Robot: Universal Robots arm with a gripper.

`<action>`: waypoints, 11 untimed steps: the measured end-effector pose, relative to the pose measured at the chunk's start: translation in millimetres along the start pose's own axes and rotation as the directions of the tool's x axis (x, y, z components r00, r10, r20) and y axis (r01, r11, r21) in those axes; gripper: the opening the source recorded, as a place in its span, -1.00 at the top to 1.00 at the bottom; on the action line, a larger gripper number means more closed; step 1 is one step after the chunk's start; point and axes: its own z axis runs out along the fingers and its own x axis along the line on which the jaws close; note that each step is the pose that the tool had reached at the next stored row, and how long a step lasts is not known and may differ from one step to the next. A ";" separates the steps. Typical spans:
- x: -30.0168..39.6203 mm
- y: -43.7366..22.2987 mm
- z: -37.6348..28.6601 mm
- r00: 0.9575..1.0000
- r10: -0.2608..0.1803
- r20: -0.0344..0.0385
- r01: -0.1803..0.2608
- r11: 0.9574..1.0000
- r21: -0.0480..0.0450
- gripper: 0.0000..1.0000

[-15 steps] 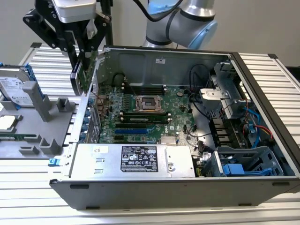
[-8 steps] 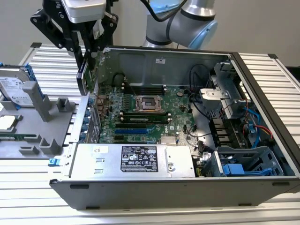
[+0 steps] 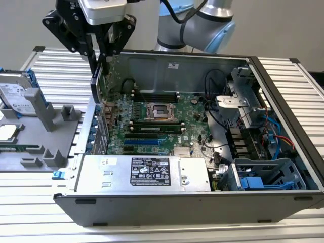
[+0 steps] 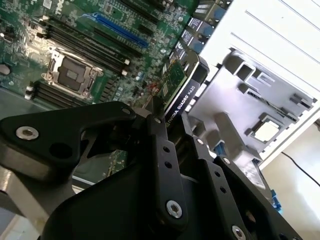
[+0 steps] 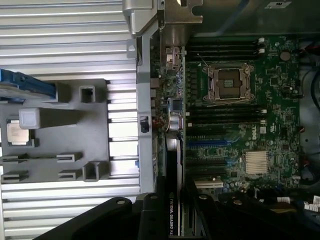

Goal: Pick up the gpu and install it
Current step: 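Pick up the gpu and move the gpu toward the slot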

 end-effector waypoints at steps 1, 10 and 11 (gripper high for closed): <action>-1.5 0.2 0.1 1.000 0.000 0.000 0.000 1.000 0.000 1.00; -15.7 1.7 0.4 1.000 0.000 0.000 0.000 1.000 0.001 1.00; -17.2 1.9 0.5 1.000 0.000 0.000 0.000 1.000 0.001 1.00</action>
